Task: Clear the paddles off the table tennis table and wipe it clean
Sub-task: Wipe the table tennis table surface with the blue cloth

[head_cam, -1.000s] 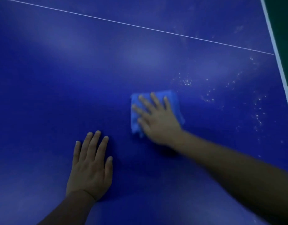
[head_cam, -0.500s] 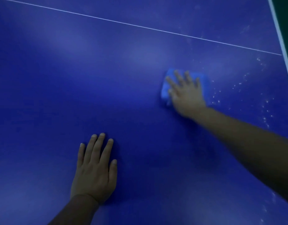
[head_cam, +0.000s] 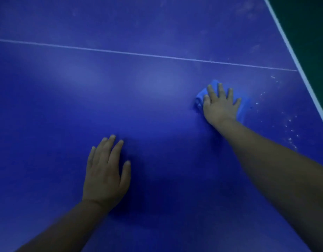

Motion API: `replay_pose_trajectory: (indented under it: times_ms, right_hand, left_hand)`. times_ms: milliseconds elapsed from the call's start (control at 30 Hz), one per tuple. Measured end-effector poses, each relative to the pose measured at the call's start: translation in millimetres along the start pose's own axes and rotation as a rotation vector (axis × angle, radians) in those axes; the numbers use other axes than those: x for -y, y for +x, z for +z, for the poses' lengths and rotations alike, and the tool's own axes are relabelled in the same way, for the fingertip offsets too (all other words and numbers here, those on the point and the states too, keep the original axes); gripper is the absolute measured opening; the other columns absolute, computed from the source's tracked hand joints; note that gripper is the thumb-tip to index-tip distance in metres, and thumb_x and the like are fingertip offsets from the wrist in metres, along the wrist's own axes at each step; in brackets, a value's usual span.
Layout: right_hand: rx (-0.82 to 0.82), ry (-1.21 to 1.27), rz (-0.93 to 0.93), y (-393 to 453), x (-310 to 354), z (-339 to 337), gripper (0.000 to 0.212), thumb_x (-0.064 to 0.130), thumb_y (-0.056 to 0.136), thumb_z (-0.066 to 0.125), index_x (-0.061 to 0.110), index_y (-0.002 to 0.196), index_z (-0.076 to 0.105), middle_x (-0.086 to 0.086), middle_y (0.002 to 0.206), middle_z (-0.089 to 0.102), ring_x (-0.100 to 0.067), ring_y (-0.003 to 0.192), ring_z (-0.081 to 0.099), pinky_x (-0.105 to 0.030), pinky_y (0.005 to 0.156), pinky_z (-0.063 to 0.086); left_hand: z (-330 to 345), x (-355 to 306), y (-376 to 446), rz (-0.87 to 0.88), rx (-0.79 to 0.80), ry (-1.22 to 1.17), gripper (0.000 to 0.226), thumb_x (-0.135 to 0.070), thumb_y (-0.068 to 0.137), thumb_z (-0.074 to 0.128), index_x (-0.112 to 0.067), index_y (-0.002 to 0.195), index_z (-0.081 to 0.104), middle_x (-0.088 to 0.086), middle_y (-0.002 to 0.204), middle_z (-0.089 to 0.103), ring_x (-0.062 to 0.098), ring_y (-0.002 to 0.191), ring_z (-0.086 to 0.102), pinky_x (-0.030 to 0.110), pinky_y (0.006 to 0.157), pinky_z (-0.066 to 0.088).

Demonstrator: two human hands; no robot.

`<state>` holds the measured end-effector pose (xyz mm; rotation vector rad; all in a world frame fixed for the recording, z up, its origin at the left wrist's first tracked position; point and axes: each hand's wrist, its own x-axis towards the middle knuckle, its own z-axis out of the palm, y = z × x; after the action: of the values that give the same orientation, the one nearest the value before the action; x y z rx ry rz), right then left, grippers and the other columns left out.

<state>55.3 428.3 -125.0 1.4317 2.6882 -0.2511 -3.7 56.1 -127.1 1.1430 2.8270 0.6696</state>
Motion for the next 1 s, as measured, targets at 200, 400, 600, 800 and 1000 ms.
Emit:
replay_pose_trajectory:
  times_ms: [200, 400, 600, 800, 1000]
  right_hand:
    - [0.043, -0.078, -0.552, -39, 79, 21, 0.059, 0.054, 0.099, 0.009, 0.043, 0.156, 0.010, 0.010, 0.167, -0.001, -0.026, 0.153, -0.005, -0.059, 0.119, -0.005]
    - [0.014, -0.018, -0.022, 59, 0, -4, 0.054, 0.048, 0.104, 0.017, 0.040, 0.157, 0.010, 0.007, 0.167, 0.001, -0.031, 0.153, -0.001, -0.062, 0.118, 0.001]
    - [-0.070, -0.040, -0.239, 11, 111, 25, 0.055, 0.049, 0.103, 0.022, 0.040, 0.156, 0.013, 0.005, 0.167, 0.004, -0.031, 0.153, 0.000, -0.064, 0.117, -0.004]
    - [0.036, -0.027, -0.582, 63, 183, 22, 0.053, 0.048, 0.104, 0.022, 0.039, 0.156, 0.018, 0.006, 0.167, 0.007, -0.030, 0.153, 0.001, -0.062, 0.118, -0.003]
    - [-0.065, 0.047, 0.297, 145, -49, -24, 0.054, 0.047, 0.103, 0.017, 0.039, 0.157, 0.015, 0.004, 0.167, 0.005, -0.034, 0.152, 0.003, -0.066, 0.117, 0.004]
  left_hand:
    - [32, -18, 94, -0.179, 0.021, 0.018, 0.068, -0.046, 0.093, 0.031, -0.015, 0.153, 0.037, 0.013, 0.162, 0.026, 0.030, 0.151, 0.016, 0.049, 0.123, 0.006]
    - [41, -21, 96, -0.187, 0.073, 0.092, 0.064, -0.049, 0.096, 0.022, -0.025, 0.154, 0.035, 0.009, 0.164, 0.021, 0.024, 0.153, 0.008, 0.046, 0.124, 0.000]
    - [41, -21, 98, -0.198, 0.038, 0.091, 0.063, -0.046, 0.095, 0.028, -0.022, 0.152, 0.039, 0.013, 0.161, 0.026, 0.028, 0.153, 0.010, 0.045, 0.123, -0.005]
    - [43, -22, 102, -0.164, 0.005, 0.112, 0.058, -0.040, 0.092, 0.034, -0.015, 0.142, 0.053, 0.016, 0.155, 0.037, 0.033, 0.148, 0.022, 0.048, 0.123, 0.002]
    - [40, -24, 103, -0.139, 0.032, 0.108, 0.055, -0.040, 0.094, 0.035, -0.014, 0.138, 0.057, 0.014, 0.153, 0.039, 0.031, 0.148, 0.024, 0.045, 0.123, 0.000]
